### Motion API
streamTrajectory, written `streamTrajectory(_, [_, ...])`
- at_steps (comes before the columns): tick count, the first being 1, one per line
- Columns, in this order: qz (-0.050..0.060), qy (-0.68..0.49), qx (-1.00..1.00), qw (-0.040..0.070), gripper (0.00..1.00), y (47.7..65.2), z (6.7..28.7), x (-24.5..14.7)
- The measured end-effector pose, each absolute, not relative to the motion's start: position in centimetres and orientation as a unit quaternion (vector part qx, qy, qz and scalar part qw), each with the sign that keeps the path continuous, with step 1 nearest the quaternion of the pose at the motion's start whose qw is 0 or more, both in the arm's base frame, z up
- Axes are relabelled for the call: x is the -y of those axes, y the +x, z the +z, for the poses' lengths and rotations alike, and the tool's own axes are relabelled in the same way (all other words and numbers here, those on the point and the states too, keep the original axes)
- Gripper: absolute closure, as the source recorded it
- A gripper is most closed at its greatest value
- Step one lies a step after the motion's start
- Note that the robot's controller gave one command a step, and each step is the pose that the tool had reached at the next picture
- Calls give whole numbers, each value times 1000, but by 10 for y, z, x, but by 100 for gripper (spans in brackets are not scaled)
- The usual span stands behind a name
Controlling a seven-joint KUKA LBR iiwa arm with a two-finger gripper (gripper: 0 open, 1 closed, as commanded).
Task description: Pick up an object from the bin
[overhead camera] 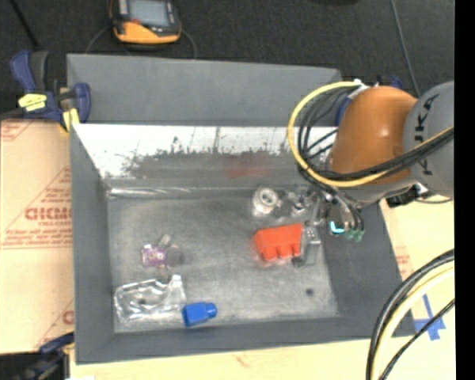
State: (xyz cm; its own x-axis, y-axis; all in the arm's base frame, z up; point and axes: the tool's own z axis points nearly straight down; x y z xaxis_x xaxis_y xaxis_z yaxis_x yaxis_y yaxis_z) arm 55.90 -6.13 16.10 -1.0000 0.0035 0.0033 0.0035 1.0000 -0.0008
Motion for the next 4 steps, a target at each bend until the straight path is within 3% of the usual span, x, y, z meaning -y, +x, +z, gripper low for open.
streamTrajectory(1, [1,60,998,-1,0,583,68,91])
streamTrajectory(2, [1,134,991,-1,0,571,72,139])
streamTrajectory(3, [1,104,995,-4,0,593,72,92])
streamTrajectory(4, [1,104,995,-4,100,593,72,94])
